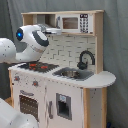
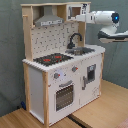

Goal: Play with the kitchen

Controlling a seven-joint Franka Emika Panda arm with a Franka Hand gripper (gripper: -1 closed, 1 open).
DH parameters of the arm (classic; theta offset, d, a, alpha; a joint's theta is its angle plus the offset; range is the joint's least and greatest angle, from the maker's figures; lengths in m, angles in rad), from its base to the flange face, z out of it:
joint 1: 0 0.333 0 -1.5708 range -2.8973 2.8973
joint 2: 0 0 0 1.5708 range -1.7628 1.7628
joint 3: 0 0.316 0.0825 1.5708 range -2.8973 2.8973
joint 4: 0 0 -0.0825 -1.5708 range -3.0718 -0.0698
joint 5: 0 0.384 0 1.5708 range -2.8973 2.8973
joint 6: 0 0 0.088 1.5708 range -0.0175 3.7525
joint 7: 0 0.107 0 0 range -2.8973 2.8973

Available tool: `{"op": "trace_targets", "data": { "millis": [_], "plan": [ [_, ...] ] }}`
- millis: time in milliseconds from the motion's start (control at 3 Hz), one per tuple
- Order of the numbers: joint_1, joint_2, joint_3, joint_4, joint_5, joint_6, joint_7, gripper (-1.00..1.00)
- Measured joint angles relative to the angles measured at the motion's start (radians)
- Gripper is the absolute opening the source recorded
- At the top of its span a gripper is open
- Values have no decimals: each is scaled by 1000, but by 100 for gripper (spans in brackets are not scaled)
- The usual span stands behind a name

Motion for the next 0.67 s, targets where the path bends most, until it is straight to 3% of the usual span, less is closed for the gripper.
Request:
{"op": "trace_targets", "data": {
  "millis": [333, 667],
  "plan": [
    [-82, 22, 27, 51, 0, 0, -9, 100],
    [-151, 52, 84, 101, 0, 0, -14, 100]
  ]
}}
